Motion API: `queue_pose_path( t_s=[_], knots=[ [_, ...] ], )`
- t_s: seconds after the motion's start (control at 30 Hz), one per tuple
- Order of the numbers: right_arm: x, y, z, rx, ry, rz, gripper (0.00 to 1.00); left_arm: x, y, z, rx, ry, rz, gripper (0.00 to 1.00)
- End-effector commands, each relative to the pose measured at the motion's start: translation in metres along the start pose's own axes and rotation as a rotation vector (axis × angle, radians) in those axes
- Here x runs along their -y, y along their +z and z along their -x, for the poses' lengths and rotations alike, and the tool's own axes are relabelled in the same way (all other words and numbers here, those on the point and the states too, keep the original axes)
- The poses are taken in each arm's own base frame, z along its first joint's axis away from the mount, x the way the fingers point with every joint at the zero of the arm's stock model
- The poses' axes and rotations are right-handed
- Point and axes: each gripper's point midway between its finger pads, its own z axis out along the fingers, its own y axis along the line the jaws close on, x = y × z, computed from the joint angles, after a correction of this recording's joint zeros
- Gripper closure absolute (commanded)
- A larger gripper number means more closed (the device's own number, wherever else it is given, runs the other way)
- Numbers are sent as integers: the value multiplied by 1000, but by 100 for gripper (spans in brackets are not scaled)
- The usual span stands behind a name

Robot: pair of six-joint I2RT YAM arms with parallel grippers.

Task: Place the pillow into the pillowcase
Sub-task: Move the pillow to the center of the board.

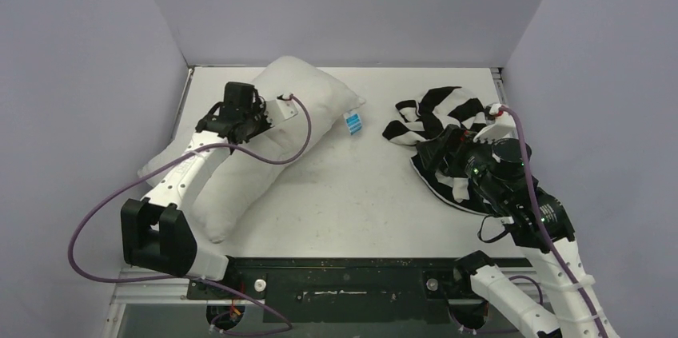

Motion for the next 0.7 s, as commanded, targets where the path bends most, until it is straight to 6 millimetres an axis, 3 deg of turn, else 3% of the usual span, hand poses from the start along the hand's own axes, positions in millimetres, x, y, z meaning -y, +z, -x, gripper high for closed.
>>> queue_pose_path(
  t_s=[0.0,0.17,0.23,0.3,0.43,0.53,0.67],
  knots=[
    [-7,0,7,4,5,15,0,-54,-19,12,154,81,144,100],
    [-4,6,5,-7,17,-4,0,-64,-31,14,175,22,188,100],
    [-3,9,2,-12,33,-5,0,-67,-40,20,209,-29,213,70],
    [0,14,-5,-24,59,-14,0,-67,-52,31,274,-69,224,49],
    [9,23,-14,-39,141,-72,0,-71,-86,63,455,-192,293,25],
    [27,30,-19,-38,238,-194,1,-69,-129,96,662,-308,324,7],
    [56,39,-30,-25,327,-365,5,-54,-174,125,900,-521,250,3]
  ],
)
